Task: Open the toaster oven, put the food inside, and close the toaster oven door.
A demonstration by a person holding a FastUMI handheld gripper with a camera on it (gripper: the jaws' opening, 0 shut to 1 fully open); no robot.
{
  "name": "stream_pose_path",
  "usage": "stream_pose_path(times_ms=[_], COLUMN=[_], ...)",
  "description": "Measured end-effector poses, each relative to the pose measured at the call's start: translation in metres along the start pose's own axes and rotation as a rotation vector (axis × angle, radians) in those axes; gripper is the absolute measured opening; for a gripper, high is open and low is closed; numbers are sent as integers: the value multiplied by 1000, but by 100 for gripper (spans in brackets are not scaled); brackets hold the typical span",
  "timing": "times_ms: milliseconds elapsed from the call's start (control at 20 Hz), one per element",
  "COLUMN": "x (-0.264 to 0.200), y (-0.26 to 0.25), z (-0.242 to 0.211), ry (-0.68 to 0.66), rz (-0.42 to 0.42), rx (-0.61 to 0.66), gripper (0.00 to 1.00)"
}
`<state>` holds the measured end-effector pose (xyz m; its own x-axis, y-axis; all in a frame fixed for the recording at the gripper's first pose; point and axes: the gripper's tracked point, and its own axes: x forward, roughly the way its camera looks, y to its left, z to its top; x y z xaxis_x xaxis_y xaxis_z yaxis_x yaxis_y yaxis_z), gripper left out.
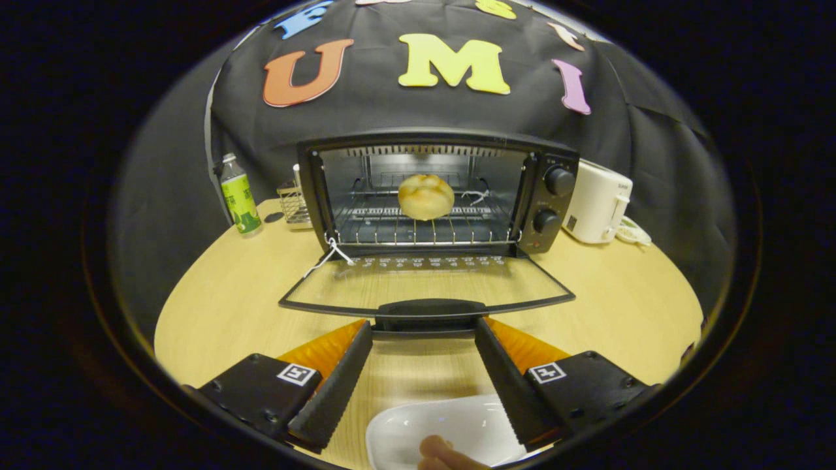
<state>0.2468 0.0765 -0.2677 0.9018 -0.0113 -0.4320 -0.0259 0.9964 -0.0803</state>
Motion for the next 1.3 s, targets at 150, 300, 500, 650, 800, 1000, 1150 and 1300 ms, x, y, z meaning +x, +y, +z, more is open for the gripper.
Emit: stream_pose_path(times_ms=[150, 300, 500, 650, 800, 1000, 1150, 1300], x=[-5, -3, -5, -8, -9, 2, 17, 19], y=[8, 8, 8, 0, 4, 4, -2, -2], z=[30, 43, 30, 7, -7, -34, -41, -30], ry=[-63, -73, -43, 33, 72, 164, 176, 148], rz=[22, 39, 63, 32, 53, 63, 50, 31], rx=[-59, -23, 34, 32, 38, 80, 97, 80], gripper=[100, 100, 100, 100, 100, 100, 100, 100])
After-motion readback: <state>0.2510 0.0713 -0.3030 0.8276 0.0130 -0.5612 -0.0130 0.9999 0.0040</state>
